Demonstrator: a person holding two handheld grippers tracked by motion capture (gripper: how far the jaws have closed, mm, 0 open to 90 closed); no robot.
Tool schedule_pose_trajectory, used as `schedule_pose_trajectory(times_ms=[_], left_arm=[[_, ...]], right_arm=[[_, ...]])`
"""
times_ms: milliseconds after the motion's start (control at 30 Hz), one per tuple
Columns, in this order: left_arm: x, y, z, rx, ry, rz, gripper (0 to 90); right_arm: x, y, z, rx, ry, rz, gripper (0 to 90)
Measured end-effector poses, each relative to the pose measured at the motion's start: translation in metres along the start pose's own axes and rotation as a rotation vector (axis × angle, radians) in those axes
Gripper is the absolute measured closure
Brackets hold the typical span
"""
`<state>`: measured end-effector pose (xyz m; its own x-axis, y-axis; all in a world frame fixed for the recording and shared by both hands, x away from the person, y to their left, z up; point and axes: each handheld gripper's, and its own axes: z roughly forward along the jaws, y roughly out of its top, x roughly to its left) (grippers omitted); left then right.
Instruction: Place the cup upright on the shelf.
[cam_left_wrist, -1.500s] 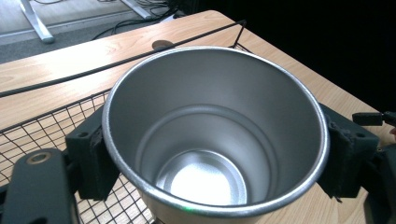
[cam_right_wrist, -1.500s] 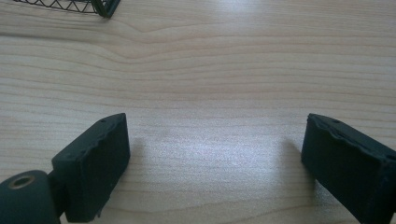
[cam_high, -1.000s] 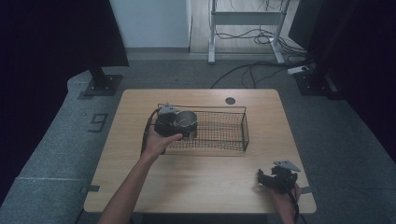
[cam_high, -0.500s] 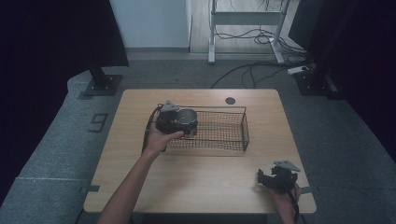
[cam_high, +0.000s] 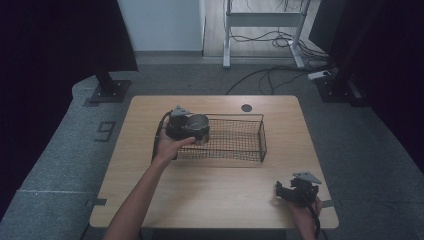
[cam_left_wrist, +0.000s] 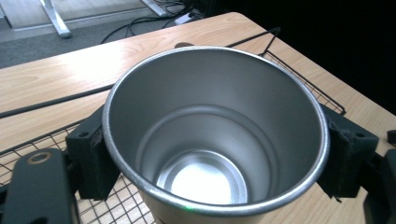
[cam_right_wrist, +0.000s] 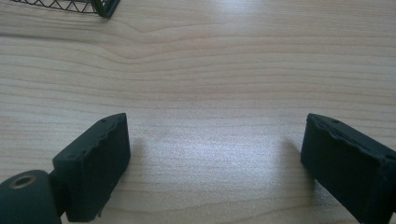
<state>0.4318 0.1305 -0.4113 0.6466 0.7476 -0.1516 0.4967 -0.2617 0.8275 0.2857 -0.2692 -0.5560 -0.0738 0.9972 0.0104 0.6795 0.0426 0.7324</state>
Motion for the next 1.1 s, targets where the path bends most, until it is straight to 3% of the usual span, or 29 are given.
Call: schedule_pose_trajectory(times_ms=[567,1100], left_arm=[[0.011,0.003,0.020,0.019,0.029,-0.023,16.5],[0.020,-0.010,0.044,0.071,0.029,-0.056,16.6]], right_arm=[[0.000,0.000,0.000,0.000,0.000,0.000,8.2],[0.000,0.000,0.000,0.000,0.000,0.000,8.2]])
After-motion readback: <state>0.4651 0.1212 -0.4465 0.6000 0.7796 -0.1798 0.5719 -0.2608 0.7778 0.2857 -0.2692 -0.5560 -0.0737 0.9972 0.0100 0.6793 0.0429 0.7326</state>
